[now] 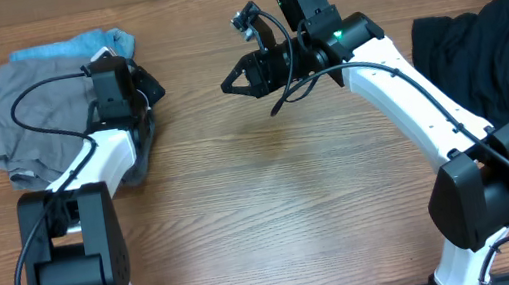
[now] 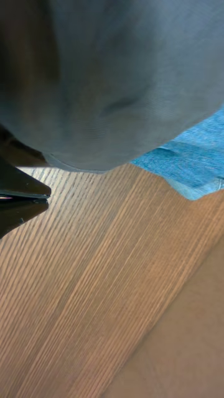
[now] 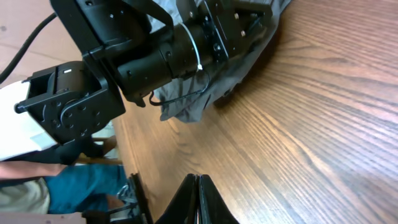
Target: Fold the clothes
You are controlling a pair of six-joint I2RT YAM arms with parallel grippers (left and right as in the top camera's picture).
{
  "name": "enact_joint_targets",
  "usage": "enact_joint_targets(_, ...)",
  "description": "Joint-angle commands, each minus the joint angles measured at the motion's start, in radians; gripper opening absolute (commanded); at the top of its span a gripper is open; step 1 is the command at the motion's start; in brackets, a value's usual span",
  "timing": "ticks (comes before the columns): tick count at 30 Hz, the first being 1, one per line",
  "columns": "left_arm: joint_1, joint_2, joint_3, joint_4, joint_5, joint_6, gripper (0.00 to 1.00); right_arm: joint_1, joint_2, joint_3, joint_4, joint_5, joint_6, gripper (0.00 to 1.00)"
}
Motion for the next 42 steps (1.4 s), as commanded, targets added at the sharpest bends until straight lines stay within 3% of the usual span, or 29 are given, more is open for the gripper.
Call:
enact_joint_targets(1, 0.0, 0.014, -0.003, 0.077, 0.028, 0.016, 0.04, 0.003, -0.024, 0.011, -0.002, 0.029, -0.026, 0.04)
enact_joint_targets(6, -0.006, -0.051, -0.001, 0.185, 0.093, 0.063, 0.04, 0.003, -0.031, 0.012, -0.018, 0.048, -0.025, 0.04)
enact_joint_targets(9, -0.037, -0.165, 0.003, 0.11, 0.073, 0.177, 0.04, 0.002, -0.06, 0.058, -0.145, 0.238, -0.022, 0.04)
enact_joint_targets(14, -0.16, -0.486, 0.003, -0.268, 0.001, 0.33, 0.04, -0.046, -0.139, 0.256, -0.489, 0.485, -0.023, 0.04)
enact_joint_targets(20, -0.294, -0.948, 0.003, -0.704, -0.007, 0.317, 0.04, -0.146, -0.38, 0.289, -0.692, 0.486, -0.056, 0.04)
enact_joint_targets(22, -0.346, -1.067, 0.002, -0.817, -0.09, 0.271, 0.04, -0.158, -0.46, 0.274, -0.725, 0.496, -0.083, 0.04)
enact_joint_targets(24, -0.417, -1.186, -0.013, -0.933, -0.223, 0.221, 0.04, -0.158, -0.564, 0.209, -0.711, 0.537, -0.082, 0.04)
enact_joint_targets(27, -0.536, -1.36, -0.106, -1.031, -0.259, 0.146, 0.04, -0.158, -0.76, 0.019, -0.641, 0.541, -0.09, 0.04)
enact_joint_targets(32, -0.671, -1.569, -0.364, -1.014, -0.301, 0.052, 0.04, -0.158, -1.168, -0.405, -0.489, 0.541, -0.094, 0.04)
enact_joint_targets(34, -0.683, -1.578, -0.403, -0.982, -0.299, 0.053, 0.04, -0.158, -1.284, -0.485, -0.471, 0.541, -0.042, 0.47)
enact_joint_targets(35, -0.683, -1.574, -0.41, -0.967, -0.3, 0.052, 0.05, -0.158, -1.315, -0.499, -0.472, 0.542, -0.023, 0.96)
enact_joint_targets(36, -0.683, -1.57, -0.411, -0.956, -0.3, 0.052, 0.13, -0.158, -1.331, -0.504, -0.472, 0.542, -0.021, 1.0)
enact_joint_targets(37, -0.683, -1.566, -0.411, -0.947, -0.3, 0.052, 0.5, -0.158, -1.339, -0.506, -0.475, 0.542, -0.021, 1.0)
enact_joint_targets(38, -0.682, -1.564, -0.411, -0.948, -0.301, 0.052, 1.0, -0.158, -1.341, -0.506, -0.485, 0.542, -0.021, 1.0)
enact_joint_targets(42, -0.682, -1.561, -0.411, -0.988, -0.254, 0.052, 1.0, -0.158, -1.34, -0.508, -0.517, 0.541, -0.021, 1.0)
